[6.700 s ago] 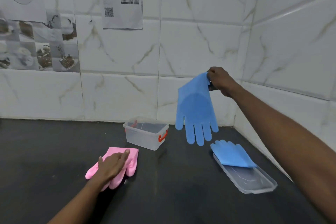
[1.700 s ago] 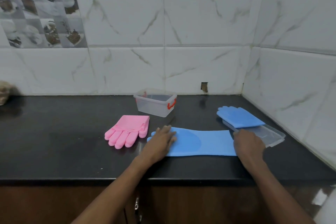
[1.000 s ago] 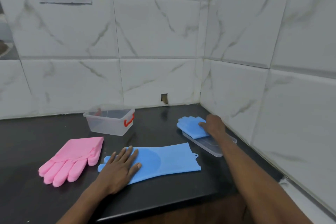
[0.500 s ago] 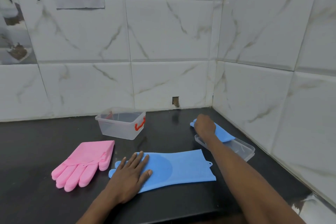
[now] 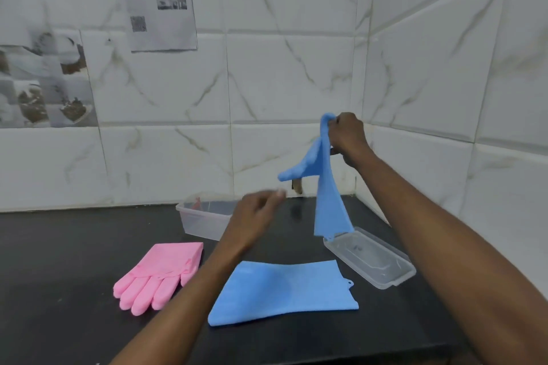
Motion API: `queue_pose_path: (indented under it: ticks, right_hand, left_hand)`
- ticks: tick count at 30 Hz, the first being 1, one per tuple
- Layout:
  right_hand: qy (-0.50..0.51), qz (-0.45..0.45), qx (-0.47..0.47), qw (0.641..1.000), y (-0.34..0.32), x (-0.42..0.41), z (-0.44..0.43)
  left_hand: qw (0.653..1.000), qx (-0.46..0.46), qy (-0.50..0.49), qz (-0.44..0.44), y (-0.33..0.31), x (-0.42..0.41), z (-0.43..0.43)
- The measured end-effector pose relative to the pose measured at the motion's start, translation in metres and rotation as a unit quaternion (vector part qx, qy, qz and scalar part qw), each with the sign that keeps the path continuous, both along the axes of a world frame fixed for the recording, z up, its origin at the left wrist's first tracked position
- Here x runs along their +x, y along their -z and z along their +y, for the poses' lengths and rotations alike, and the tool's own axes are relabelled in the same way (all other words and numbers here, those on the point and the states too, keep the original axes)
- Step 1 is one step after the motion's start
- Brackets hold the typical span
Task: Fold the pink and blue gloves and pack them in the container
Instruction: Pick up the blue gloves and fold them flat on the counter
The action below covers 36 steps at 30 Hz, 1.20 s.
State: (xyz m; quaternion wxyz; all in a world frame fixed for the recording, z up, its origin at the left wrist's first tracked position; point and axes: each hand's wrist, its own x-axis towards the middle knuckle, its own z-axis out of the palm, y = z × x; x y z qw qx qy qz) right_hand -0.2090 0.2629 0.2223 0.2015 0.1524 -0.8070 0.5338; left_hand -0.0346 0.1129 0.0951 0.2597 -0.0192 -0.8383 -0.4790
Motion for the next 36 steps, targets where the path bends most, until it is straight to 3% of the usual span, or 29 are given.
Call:
queue_pose_path:
  ticks: [2, 3, 6, 7, 8, 10, 12, 14, 17, 20, 23, 26, 28, 30, 33, 36]
  right_hand:
    - [0.01, 0.025, 0.034, 0.999, -0.007, 0.017, -0.02]
    - [0.021, 0.044, 0.062, 0.997, -0.008, 0.026, -0.029]
    - [0.047, 0.093, 0.118, 0.988, -0.008, 0.044, -0.047]
    - [0.053, 0.106, 0.13, 0.984, -0.009, 0.048, -0.05]
    - [0.059, 0.116, 0.139, 0.982, -0.01, 0.051, -0.053]
    - [0.055, 0.138, 0.15, 0.977, -0.013, 0.057, -0.055]
    - [0.036, 0.173, 0.168, 0.97, -0.014, 0.065, -0.055]
    - [-0.002, 0.212, 0.176, 0.961, -0.01, 0.078, -0.055]
    - [-0.11, 0.235, 0.126, 0.957, 0.008, 0.099, -0.053]
    - [-0.214, 0.234, 0.11, 0.942, 0.033, 0.114, -0.05]
    - [-0.345, 0.106, 0.054, 0.931, 0.05, 0.107, -0.039]
    - [-0.305, 0.015, -0.058, 0.951, 0.051, 0.079, -0.025]
    - [-0.248, -0.033, -0.068, 0.966, 0.048, 0.057, -0.02]
    - [-0.277, -0.091, -0.013, 0.957, 0.046, 0.049, -0.022]
    - [-0.388, -0.1, -0.021, 0.916, 0.047, 0.054, -0.036]
    - [-0.416, -0.085, -0.125, 0.897, 0.051, 0.064, -0.055]
  left_hand:
    - [0.984, 0.133, 0.109, -0.042, -0.047, -0.004, 0.021]
    - [0.98, 0.153, 0.112, -0.06, -0.065, -0.008, 0.029]
    - [0.976, 0.19, 0.016, -0.109, -0.093, -0.017, 0.037]
    - [0.961, 0.241, 0.016, -0.132, -0.096, -0.018, 0.033]
    - [0.931, 0.329, 0.039, -0.154, -0.098, -0.018, 0.028]
    - [0.819, 0.536, 0.099, -0.181, -0.101, -0.017, 0.009]
    - [0.719, 0.664, 0.097, -0.182, -0.102, -0.022, -0.015]
    - [0.696, 0.687, 0.05, -0.203, -0.102, -0.03, -0.035]
    - [0.765, 0.606, 0.003, -0.22, -0.103, -0.033, -0.044]
    - [0.845, 0.504, 0.053, -0.168, -0.106, -0.038, -0.05]
    - [0.913, 0.365, 0.11, -0.146, -0.113, -0.037, -0.058]
    - [0.975, 0.161, 0.12, -0.094, -0.128, -0.031, -0.077]
    - [0.986, 0.046, 0.126, -0.095, -0.141, -0.025, -0.089]
    - [0.984, -0.02, 0.14, -0.105, -0.153, -0.021, -0.096]
    - [0.98, -0.007, 0.175, -0.097, -0.162, -0.02, -0.101]
    - [0.981, 0.022, 0.182, -0.066, -0.16, -0.021, -0.109]
